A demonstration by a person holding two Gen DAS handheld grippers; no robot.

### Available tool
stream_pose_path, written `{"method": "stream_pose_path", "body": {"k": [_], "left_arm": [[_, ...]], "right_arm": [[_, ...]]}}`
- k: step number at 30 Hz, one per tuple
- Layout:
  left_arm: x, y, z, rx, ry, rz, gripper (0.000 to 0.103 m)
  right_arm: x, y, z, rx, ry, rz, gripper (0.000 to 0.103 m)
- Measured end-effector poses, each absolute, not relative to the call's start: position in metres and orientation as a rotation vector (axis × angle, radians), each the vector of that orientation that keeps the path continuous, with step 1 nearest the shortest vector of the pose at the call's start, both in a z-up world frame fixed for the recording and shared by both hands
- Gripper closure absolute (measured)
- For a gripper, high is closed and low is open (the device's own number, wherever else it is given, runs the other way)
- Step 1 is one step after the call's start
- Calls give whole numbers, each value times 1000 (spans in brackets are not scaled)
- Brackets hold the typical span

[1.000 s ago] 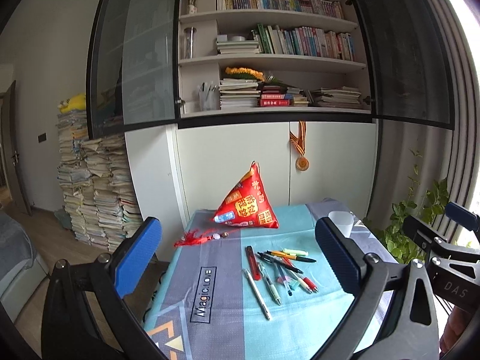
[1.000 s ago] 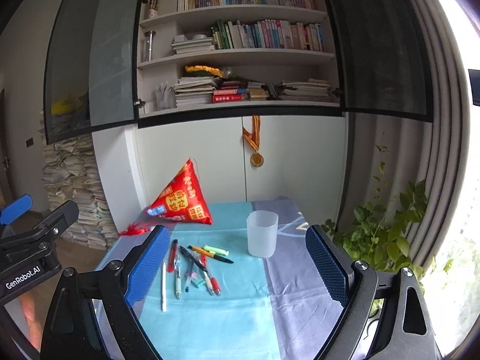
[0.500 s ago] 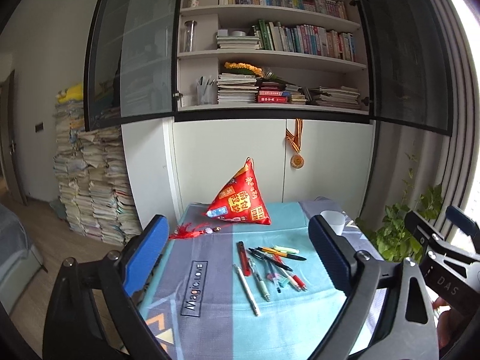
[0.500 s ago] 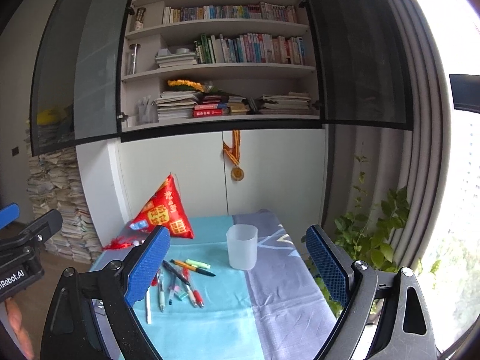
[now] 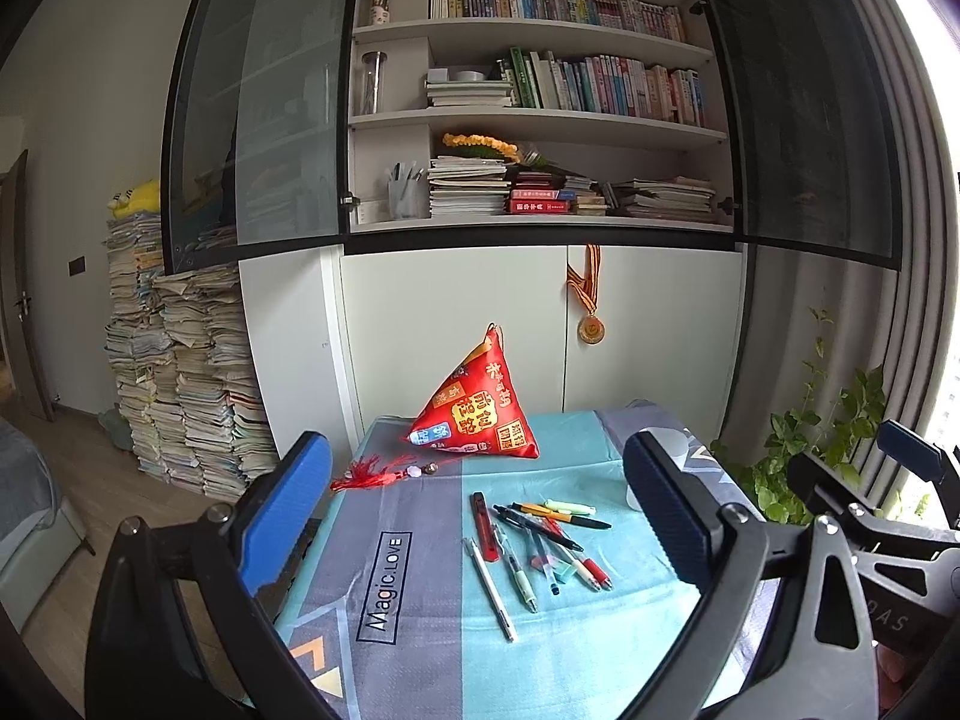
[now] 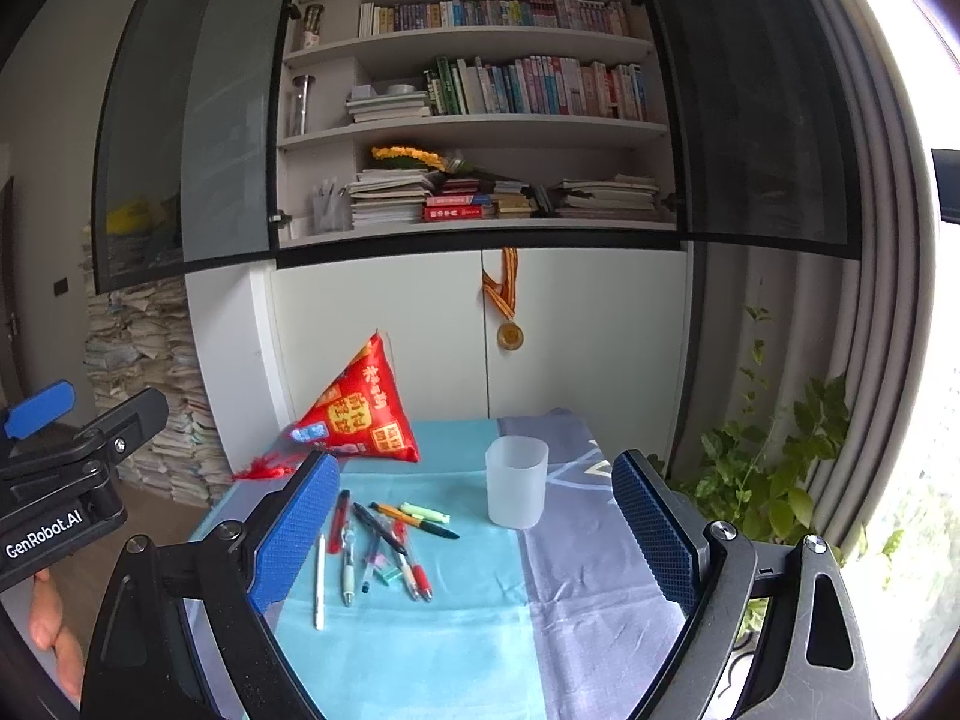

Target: Organize stationery

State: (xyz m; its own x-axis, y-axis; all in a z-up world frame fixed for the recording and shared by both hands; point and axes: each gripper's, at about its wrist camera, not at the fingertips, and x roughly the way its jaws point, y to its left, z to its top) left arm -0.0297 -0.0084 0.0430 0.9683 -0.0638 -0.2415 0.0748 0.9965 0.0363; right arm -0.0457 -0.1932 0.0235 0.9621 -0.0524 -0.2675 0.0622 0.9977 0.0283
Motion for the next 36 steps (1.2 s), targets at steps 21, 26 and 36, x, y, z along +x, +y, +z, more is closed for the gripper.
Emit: {"method": "stream_pose_path", "body": {"k": [21,26,36], "left_arm": [[-8,-20,31,82,319,-91,2],[-4,-19,29,80,329,-93,2],[5,-18,21,75,357,-89,2]], "right_arm": [[-34,-197,14,58,336,-28,9],[-30,-196,12,56,346,-26,9],[-21,-195,6,65,380,-25,9]]}}
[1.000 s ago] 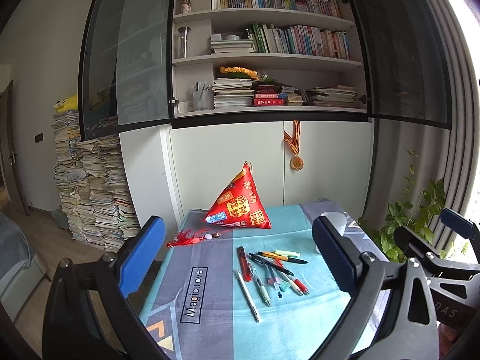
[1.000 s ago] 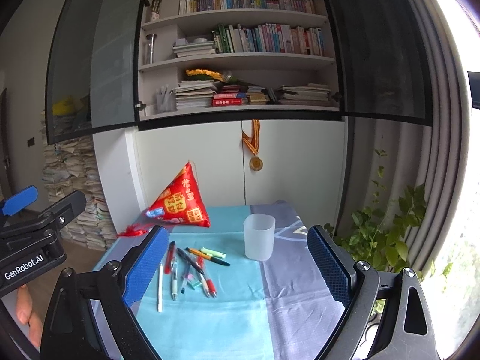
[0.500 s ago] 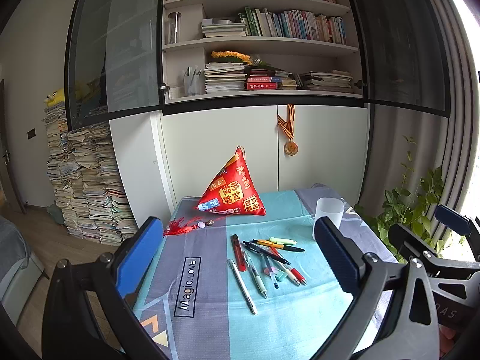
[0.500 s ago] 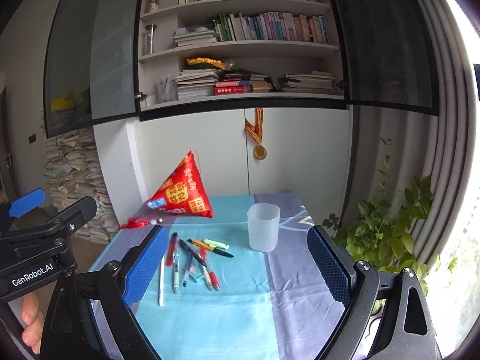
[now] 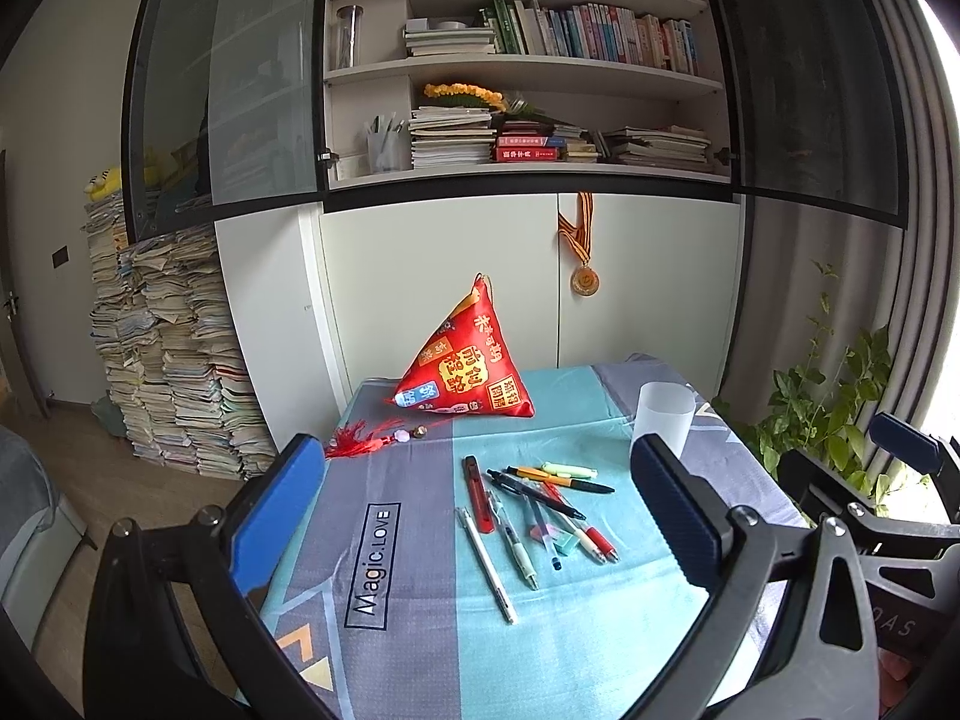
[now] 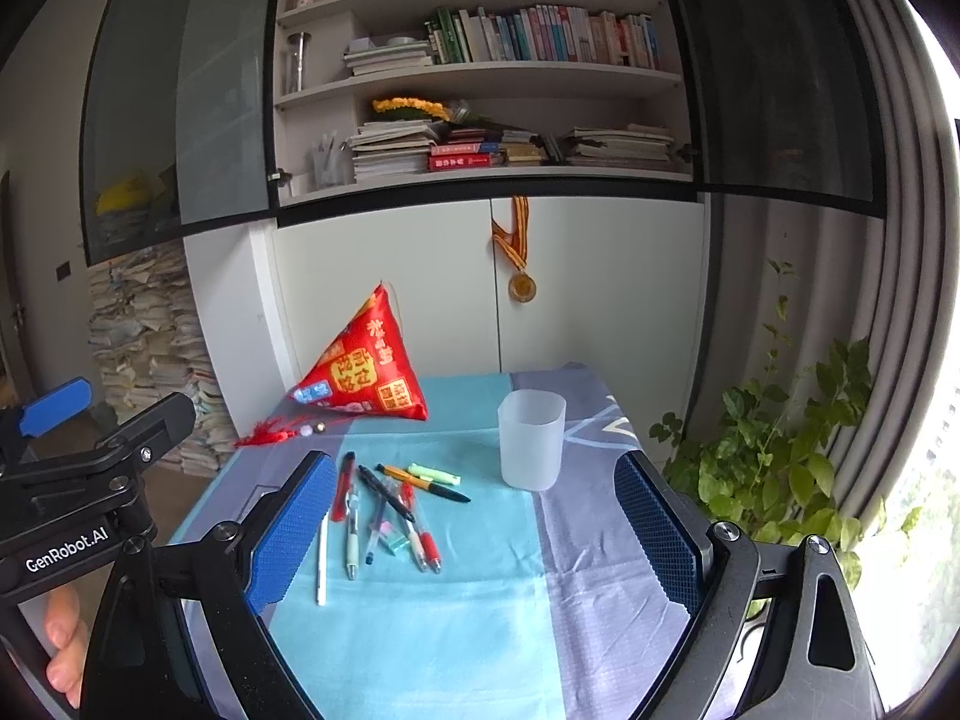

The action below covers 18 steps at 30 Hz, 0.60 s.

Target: Organize stationery

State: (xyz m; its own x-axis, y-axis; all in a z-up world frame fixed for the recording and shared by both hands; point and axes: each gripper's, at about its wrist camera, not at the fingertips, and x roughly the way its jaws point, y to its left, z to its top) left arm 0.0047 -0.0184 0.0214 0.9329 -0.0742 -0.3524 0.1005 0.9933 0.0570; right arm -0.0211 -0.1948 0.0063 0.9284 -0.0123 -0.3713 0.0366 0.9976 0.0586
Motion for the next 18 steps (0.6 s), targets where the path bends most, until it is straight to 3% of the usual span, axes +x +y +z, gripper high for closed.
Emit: {"method": "stream_pose_path", "body": {"k": [18], "left_arm": [[43,-14,3,64,430,-85,2]], "right_arm": [[13,-193,-10,66,455,-33,9]]}}
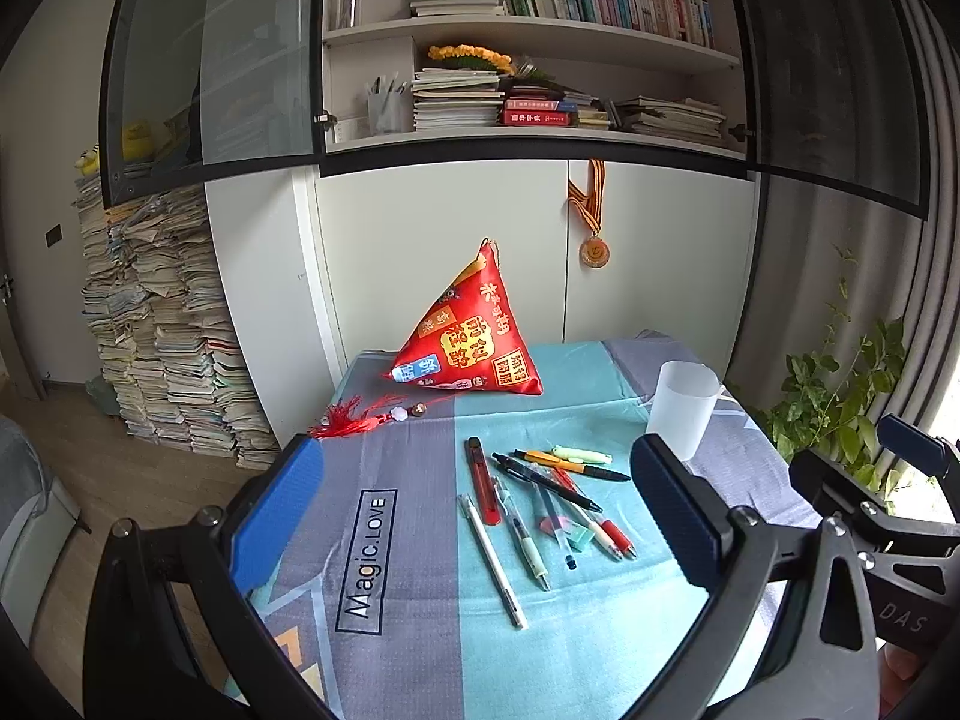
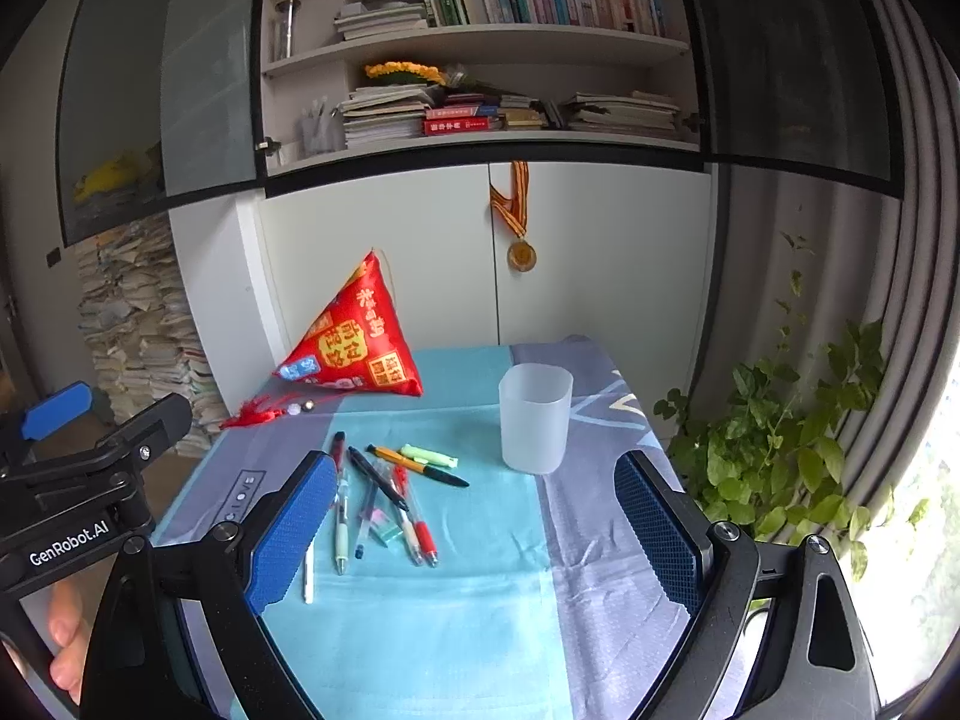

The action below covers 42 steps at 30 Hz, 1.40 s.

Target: Organize stationery

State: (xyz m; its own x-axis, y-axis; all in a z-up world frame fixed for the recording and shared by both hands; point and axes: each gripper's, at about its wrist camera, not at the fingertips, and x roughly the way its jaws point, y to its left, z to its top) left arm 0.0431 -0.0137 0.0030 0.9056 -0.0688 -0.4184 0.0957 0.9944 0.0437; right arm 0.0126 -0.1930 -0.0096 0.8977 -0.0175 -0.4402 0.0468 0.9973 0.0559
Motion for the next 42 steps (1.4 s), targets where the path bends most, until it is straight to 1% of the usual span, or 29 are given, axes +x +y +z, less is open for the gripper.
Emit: {"method": "stream_pose_path", "body": {"k": [4,8,10,12,14,15,16,17,18,19,20,21,22,23,36,42], "left_arm": [[55,-12,-6,71,454,-83,2],[74,-2,-25,59,522,-71,3],[83,3,-33,47,551,-64,6],[93,7,-42,35,585,-60,9],[104,9,-54,34,626,-66,14],[109,8,-60,38,647,-74,19],[113,7,-67,45,671,-83,27],[118,6,-74,53,699,-94,31],[123,5,-81,59,726,-105,39],[129,4,-90,63,760,-117,46],[132,2,-96,64,787,-126,49],[136,2,-103,64,814,-135,55],[140,1,-109,63,838,-141,59],[144,2,-115,61,860,-144,60],[177,-5,-151,74,957,-165,63],[181,-9,-158,86,975,-173,69]], "right_arm": [[23,-192,-16,62,482,-31,9],[40,-191,-28,87,561,13,9],[48,-189,-35,94,590,25,9],[56,-187,-42,89,610,28,15],[65,-185,-50,87,637,32,26],[70,-184,-54,89,654,38,29],[76,-183,-59,92,676,47,37],[82,-182,-65,97,703,60,45],[87,-181,-70,101,724,70,49],[92,-180,-75,106,750,82,56],[99,-178,-81,112,776,94,62],[104,-177,-86,115,795,104,63],[109,-176,-91,116,814,113,67],[114,-174,-95,115,831,119,68],[160,-170,-143,106,984,132,69],[170,-172,-157,92,1020,120,69]]}}
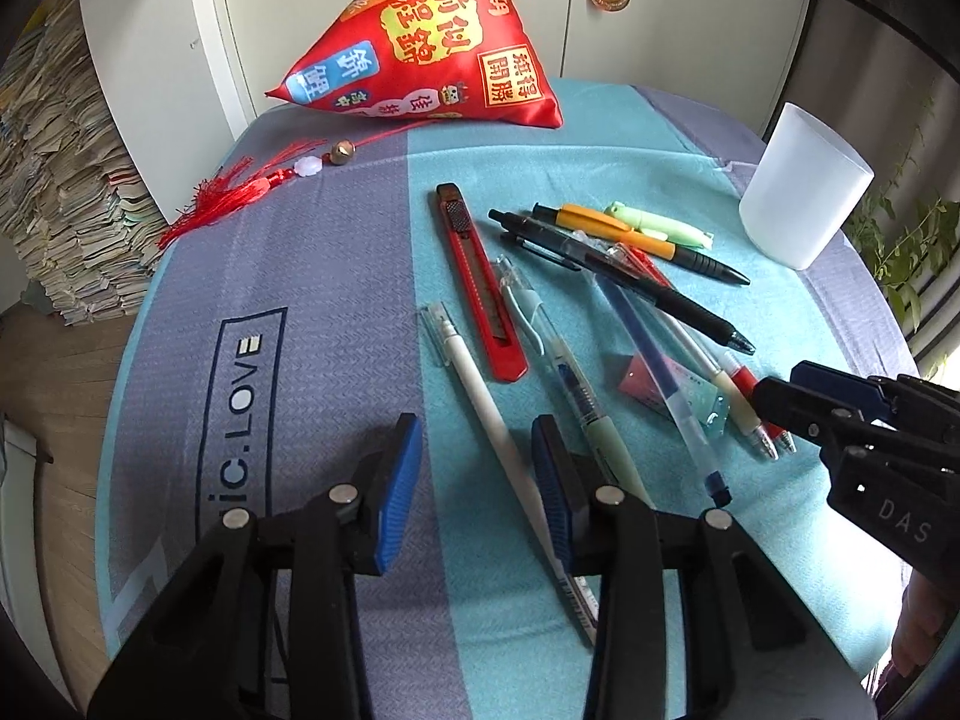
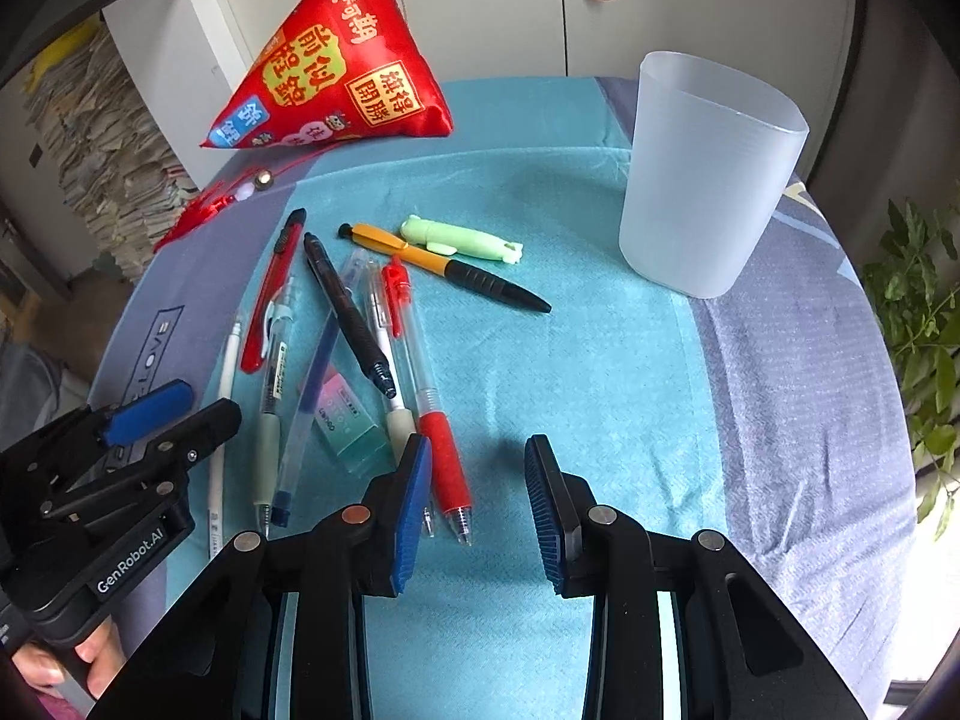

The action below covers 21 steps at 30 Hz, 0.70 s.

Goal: Organize stationery
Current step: 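Grasp the red pen with the right tool while the left tool grasps the white pen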

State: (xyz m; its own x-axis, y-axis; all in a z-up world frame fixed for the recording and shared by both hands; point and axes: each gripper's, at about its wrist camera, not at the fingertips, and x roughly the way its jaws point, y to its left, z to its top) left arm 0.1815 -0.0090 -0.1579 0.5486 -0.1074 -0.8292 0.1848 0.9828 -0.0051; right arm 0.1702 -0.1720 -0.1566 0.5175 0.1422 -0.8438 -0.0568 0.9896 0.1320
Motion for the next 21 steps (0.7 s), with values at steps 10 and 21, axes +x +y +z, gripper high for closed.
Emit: {"method": "stream_pose_path", "body": {"k": [10,21], "left_arm": [[191,-5,-159,69,975,-142,81],[179,-3,-155,61,974,-227,97]], "right_arm": [[187,-156,-157,-27,1008,125,69],[172,-172,-157,27,1059,171,92]]}}
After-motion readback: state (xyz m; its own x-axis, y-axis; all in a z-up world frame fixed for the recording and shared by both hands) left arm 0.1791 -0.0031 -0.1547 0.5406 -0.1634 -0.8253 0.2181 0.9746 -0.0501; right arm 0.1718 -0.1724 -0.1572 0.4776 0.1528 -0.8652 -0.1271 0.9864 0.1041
